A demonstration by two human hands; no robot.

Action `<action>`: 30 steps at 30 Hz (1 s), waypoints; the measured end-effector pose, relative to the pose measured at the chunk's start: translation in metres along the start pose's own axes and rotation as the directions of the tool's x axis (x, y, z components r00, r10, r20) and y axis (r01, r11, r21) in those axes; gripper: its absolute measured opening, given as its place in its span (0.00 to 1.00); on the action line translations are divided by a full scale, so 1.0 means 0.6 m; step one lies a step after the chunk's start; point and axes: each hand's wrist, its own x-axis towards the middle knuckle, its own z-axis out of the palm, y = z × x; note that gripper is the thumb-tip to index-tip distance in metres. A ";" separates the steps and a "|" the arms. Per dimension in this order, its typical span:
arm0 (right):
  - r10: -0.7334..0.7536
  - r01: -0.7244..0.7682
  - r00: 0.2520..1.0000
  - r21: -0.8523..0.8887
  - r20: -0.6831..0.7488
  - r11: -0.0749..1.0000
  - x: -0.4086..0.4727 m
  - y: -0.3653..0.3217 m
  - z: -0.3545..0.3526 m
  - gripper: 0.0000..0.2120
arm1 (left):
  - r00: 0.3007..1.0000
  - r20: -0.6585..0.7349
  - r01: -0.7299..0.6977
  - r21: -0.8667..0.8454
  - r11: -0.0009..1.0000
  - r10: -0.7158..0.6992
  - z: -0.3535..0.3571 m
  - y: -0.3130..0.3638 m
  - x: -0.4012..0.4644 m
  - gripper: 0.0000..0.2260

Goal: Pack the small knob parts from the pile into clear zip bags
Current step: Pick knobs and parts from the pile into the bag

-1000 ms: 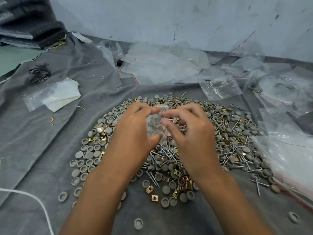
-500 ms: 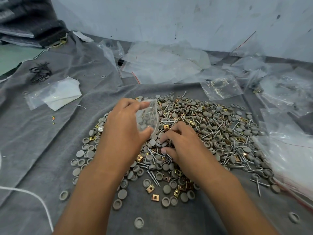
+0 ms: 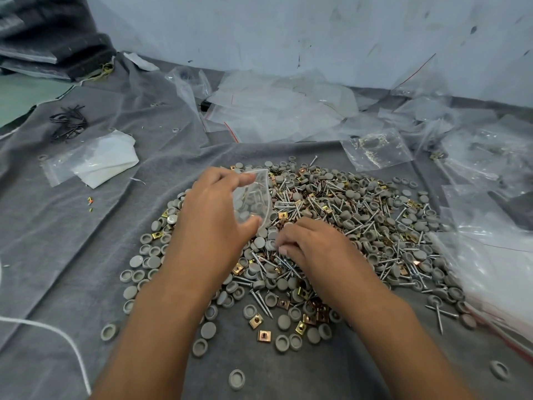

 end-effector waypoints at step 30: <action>0.179 0.002 0.911 0.439 -0.371 0.898 -0.007 0.001 -0.067 0.05 | 0.994 0.075 -0.077 -0.001 0.997 0.077 0.002 0.024 -0.007 0.30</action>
